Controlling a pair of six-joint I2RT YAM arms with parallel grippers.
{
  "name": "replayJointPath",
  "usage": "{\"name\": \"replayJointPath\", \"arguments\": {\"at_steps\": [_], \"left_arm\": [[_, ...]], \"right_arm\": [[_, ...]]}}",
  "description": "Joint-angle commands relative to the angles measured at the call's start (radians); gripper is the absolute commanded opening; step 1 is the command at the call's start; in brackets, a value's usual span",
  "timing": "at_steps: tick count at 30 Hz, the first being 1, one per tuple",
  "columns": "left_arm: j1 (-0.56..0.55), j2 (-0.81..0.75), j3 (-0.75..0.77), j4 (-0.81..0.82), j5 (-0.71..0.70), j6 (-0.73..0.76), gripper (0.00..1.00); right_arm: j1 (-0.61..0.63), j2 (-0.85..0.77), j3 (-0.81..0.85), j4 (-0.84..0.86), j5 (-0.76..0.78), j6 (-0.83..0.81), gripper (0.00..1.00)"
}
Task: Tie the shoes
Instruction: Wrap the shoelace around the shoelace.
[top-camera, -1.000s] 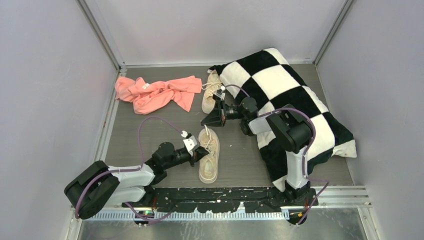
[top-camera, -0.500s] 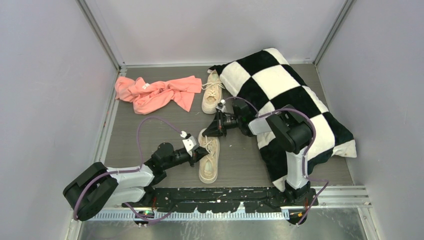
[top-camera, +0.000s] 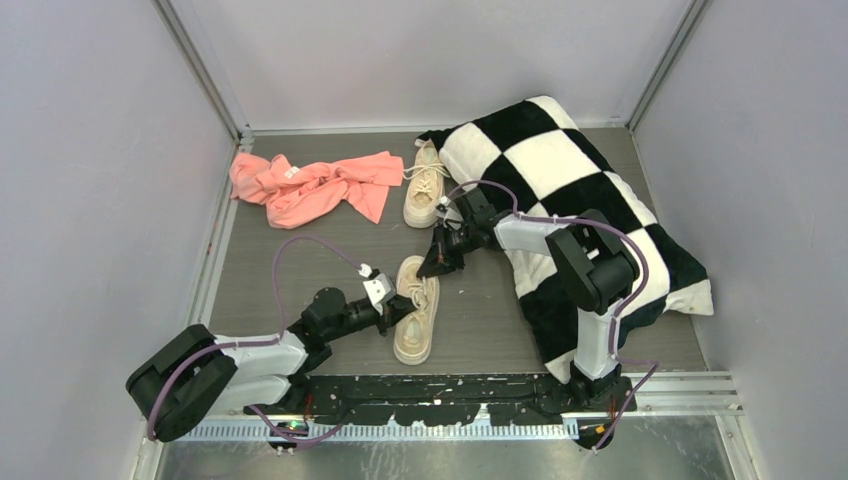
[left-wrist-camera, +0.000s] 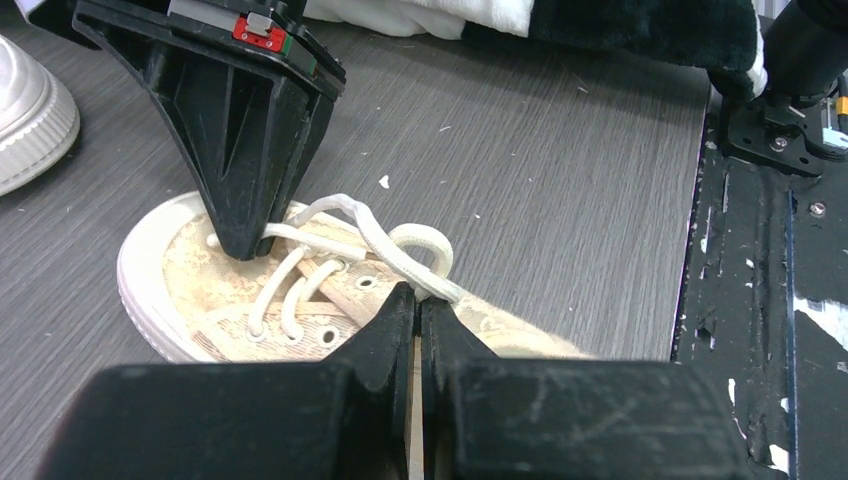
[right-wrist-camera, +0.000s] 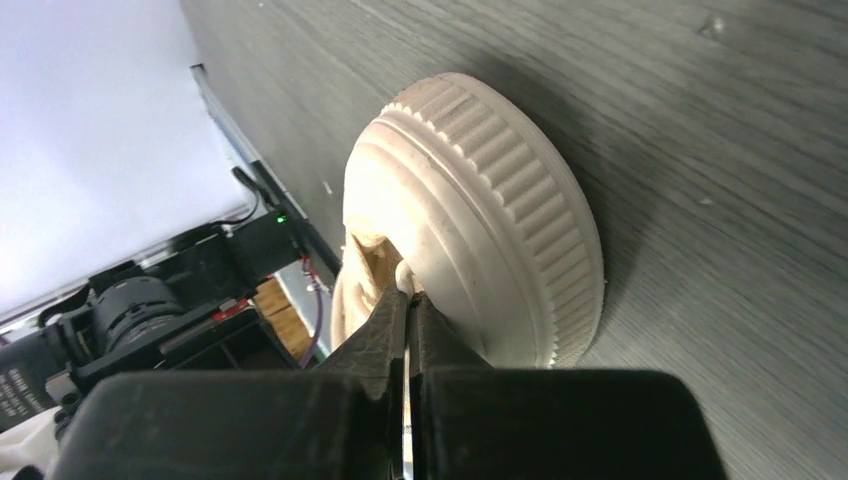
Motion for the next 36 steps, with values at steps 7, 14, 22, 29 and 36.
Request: {"name": "replayJointPath", "arguments": {"at_steps": [7,14,22,29,36], "left_arm": [[-0.001,-0.011,-0.018,0.097,0.014,-0.021,0.00],[-0.001,0.008,-0.014,0.100,-0.004,-0.036,0.00],[-0.001,0.010,-0.017,0.111,-0.071,-0.045,0.00],[0.000,0.010,-0.026,0.112,-0.109,-0.042,0.00],[0.000,0.017,-0.023,0.112,-0.113,-0.042,0.00]], "right_arm": [[-0.007,-0.096,-0.001,-0.219,0.280,-0.105,0.06],[-0.006,-0.247,0.002,-0.262,0.385,-0.107,0.40],[-0.007,-0.384,-0.022,-0.311,0.461,-0.114,0.51],[0.113,-0.503,-0.071,-0.248,0.445,-0.103,0.50],[0.220,-0.498,-0.098,-0.153,0.442,-0.067,0.50]]}}
